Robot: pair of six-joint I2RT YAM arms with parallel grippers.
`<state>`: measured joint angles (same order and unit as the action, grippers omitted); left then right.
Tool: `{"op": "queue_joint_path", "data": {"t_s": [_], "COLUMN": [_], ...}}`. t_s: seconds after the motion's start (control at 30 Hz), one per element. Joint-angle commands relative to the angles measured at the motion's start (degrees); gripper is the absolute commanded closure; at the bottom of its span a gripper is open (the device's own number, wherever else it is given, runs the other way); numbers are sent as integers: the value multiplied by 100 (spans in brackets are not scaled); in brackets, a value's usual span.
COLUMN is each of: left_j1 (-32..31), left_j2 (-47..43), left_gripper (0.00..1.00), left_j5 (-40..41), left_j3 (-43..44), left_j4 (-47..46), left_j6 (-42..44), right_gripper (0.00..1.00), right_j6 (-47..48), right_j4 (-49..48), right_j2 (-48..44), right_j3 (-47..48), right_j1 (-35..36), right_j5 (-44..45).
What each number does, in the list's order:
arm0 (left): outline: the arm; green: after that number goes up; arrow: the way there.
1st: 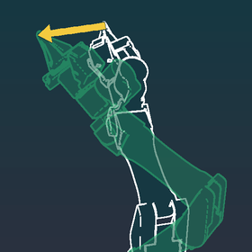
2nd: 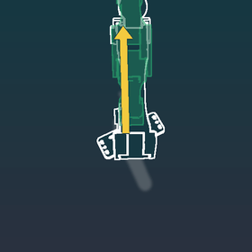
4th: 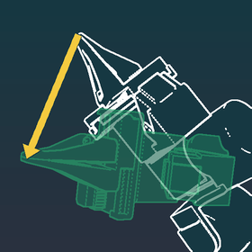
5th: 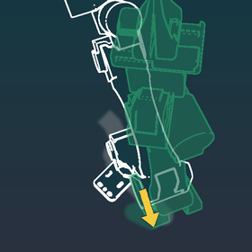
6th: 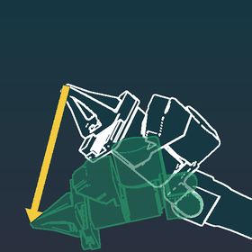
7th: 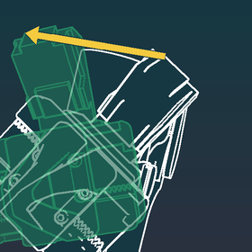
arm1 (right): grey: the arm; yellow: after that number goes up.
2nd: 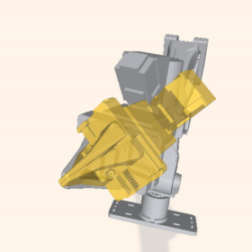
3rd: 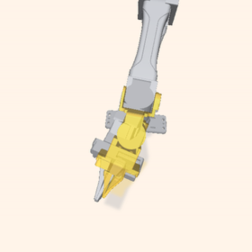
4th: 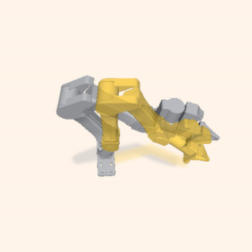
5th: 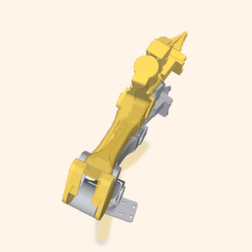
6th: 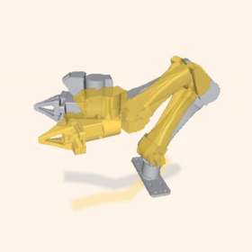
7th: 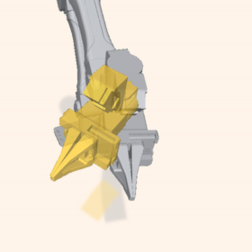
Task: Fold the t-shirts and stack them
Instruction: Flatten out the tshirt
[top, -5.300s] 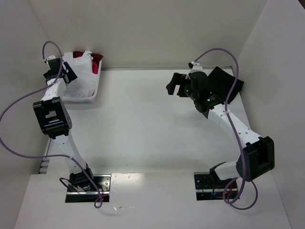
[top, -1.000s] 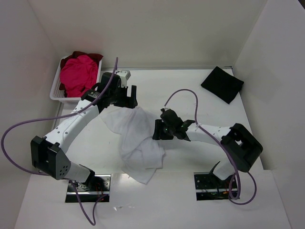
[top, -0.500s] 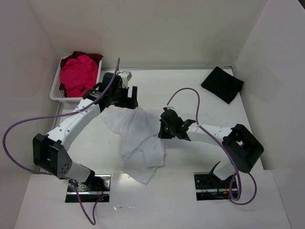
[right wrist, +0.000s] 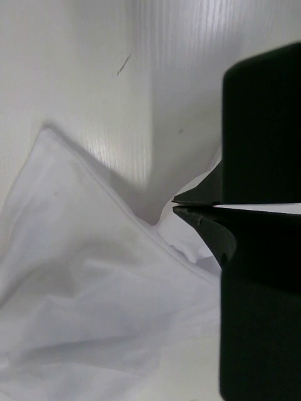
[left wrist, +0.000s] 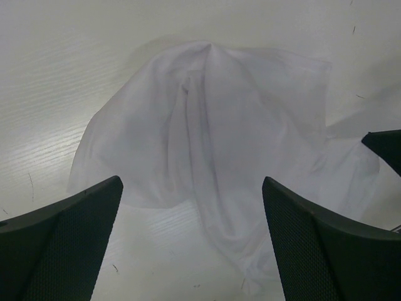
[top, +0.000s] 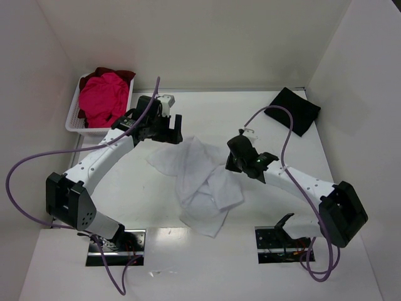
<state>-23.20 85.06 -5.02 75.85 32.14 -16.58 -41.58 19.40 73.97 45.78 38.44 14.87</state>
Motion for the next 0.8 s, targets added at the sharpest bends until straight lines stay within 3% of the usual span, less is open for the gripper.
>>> {"op": "queue_joint_path", "data": {"t_s": [0.0, 0.2, 0.27, 0.47, 0.53, 0.6, 0.77], "left_j1": [17, 17, 17, -53, -184, -237, -798], "left_j2": [29, 29, 29, 168, 334, 546, 1038], "left_gripper": [0, 0, 0, 0, 0, 0, 0], "left_j5": [-245, -771, -913, -1230, -1230, -1230, -730], "left_j3": [87, 35, 35, 228, 438, 632, 1193], "left_j4": [-50, -102, -103, -296, -348, -349, -402], "left_j6": [111, 164, 216, 216, 156, 93, 32], "right_gripper": [97, 97, 92, 24, 8, 0, 0], "right_j6": [-359, -561, -641, -641, -728, -799, -799], "right_j4": [486, 679, 539, 433, 433, 433, 126], "right_j2": [29, 100, 47, 100, -75, -286, -376], "right_j3": [282, 441, 388, 107, 28, -25, -25], "right_j1": [-344, -660, -793, -794, -794, -794, -1303], "right_j5": [701, 1087, 896, 736, 859, 930, 1007]}}
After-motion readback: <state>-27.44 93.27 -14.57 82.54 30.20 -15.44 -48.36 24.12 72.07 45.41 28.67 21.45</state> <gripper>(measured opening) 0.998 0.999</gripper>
